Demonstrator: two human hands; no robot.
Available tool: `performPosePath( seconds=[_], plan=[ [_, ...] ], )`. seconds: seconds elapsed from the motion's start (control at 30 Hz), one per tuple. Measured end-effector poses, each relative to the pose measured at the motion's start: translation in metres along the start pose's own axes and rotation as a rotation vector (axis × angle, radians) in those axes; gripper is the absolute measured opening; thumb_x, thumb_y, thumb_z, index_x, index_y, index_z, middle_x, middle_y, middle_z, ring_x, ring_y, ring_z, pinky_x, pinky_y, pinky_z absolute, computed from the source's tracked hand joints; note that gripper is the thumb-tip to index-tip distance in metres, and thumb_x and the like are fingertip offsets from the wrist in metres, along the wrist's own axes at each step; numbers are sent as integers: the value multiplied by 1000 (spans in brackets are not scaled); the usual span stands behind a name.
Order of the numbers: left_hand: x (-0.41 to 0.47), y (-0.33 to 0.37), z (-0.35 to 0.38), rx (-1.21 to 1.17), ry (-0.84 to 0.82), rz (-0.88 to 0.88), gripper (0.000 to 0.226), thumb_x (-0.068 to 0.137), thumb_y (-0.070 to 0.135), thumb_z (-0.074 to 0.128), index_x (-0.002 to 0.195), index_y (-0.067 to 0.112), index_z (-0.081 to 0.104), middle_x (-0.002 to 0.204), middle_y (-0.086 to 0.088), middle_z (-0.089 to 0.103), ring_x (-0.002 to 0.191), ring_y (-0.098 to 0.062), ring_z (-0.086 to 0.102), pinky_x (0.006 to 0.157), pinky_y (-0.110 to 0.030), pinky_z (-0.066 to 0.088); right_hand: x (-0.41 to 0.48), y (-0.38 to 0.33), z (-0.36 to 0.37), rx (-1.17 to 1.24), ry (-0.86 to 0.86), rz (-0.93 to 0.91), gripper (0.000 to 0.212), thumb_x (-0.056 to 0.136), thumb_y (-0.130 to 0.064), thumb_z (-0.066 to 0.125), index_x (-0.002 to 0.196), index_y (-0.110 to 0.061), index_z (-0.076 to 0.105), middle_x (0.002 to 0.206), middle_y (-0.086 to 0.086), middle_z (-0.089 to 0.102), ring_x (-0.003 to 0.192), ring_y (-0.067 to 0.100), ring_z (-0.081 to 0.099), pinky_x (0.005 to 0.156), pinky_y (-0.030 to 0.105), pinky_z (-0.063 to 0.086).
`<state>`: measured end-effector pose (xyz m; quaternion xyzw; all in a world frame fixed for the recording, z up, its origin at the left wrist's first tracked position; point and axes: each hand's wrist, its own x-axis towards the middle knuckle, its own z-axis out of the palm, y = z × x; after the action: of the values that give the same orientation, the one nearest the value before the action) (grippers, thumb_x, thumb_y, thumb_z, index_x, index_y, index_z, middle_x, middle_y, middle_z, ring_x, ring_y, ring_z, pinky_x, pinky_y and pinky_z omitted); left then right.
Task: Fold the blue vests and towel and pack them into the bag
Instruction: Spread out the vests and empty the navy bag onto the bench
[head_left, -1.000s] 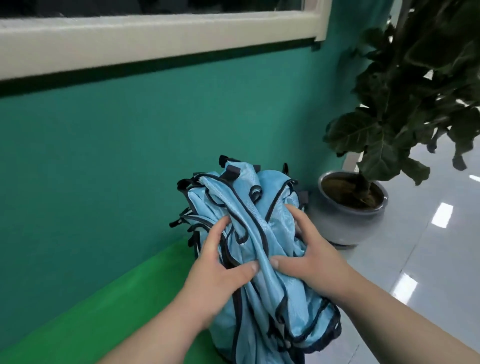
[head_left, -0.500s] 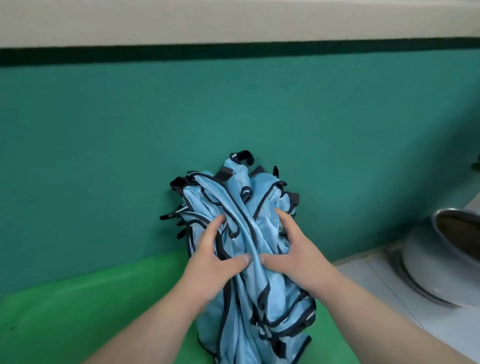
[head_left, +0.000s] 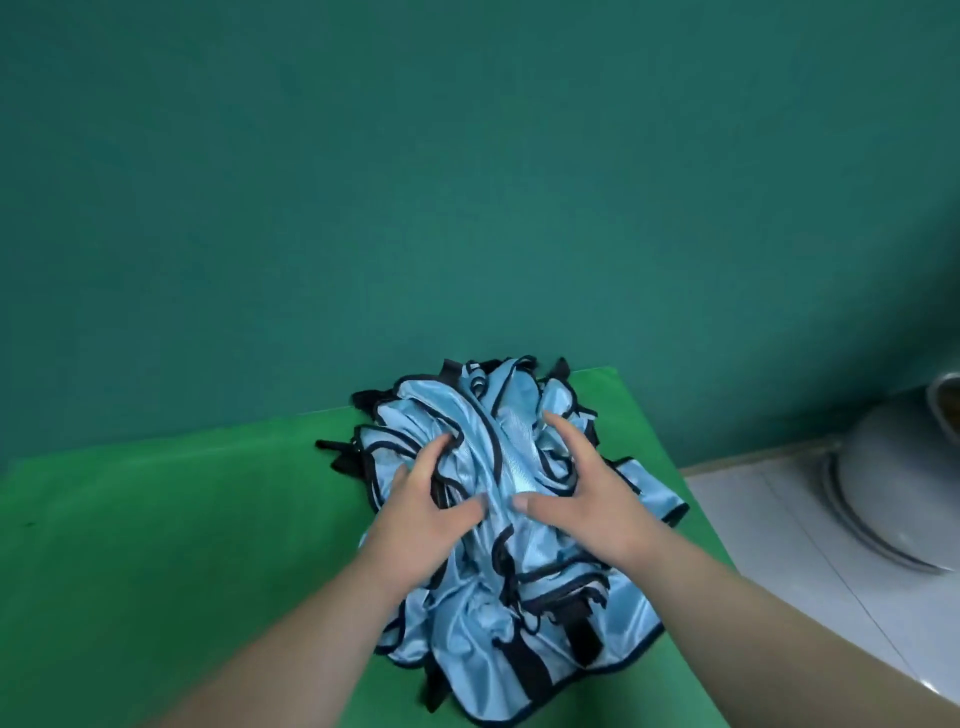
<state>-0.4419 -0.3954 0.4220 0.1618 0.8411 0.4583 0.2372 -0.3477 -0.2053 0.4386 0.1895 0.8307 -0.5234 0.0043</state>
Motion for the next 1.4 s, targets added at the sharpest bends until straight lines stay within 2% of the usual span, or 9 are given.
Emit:
performPosePath(
  seconds=[0.07,0.1,0.2,0.43,0.7,0.87,1.07,1.27,1.4],
  plan=[
    [-10,8,-9,102,18,16,77,83,49,70,141,64,21,155,2,28,103,-17,65,73,-23,51,-9,-2,-9,10,23,17,98,78,-50,81,151,-54,16,150,-28,24,136,0,25,114,32,27],
    [-16,14,-13,150,33,27,76,83,51,70,139,65,22,159,4,20,119,-26,60,86,-31,55,-14,-3,-13,22,37,26,98,77,-51,81,150,-55,16,154,-26,24,139,3,27,117,36,28],
    [-40,39,-18,205,66,73,74,81,57,71,142,59,29,162,19,-2,152,-18,14,115,-42,31,-35,-5,-28,24,86,26,99,74,-53,82,149,-58,17,156,-23,29,142,5,32,116,39,34],
    [-95,96,-12,101,-92,238,66,79,51,76,134,58,41,150,28,20,139,2,29,110,-24,26,-113,-29,-59,48,151,52,99,65,-55,80,142,-63,19,147,-19,40,137,2,39,111,39,41],
    [-171,148,3,55,-284,350,66,79,41,80,134,51,45,140,20,34,131,1,38,117,-39,34,-258,-63,-98,124,403,138,94,78,-30,85,143,-56,22,145,-9,44,131,8,46,105,43,48],
    [-230,164,43,100,-496,444,68,63,61,73,123,65,42,138,18,36,131,0,39,114,-43,38,-365,-55,-88,144,583,238,98,78,-30,84,153,-43,22,144,-11,45,129,7,48,104,40,48],
    [-279,173,128,192,-729,517,66,77,40,81,124,60,40,138,19,36,129,-1,39,115,-42,38,-474,12,-86,229,713,426,98,78,-33,83,153,-47,20,143,-12,45,129,6,48,104,39,48],
    [-293,159,260,307,-981,468,67,77,41,80,119,72,36,139,28,34,131,4,38,114,-37,38,-546,126,-103,367,811,638,97,68,-45,81,146,-56,25,135,-24,49,125,-3,49,104,41,49],
    [-289,149,344,418,-1116,446,69,78,43,79,129,62,37,138,25,34,130,3,38,113,-30,36,-575,197,-109,445,846,757,93,71,-40,82,145,-56,28,134,-23,51,120,-5,53,98,34,53]
  ],
)
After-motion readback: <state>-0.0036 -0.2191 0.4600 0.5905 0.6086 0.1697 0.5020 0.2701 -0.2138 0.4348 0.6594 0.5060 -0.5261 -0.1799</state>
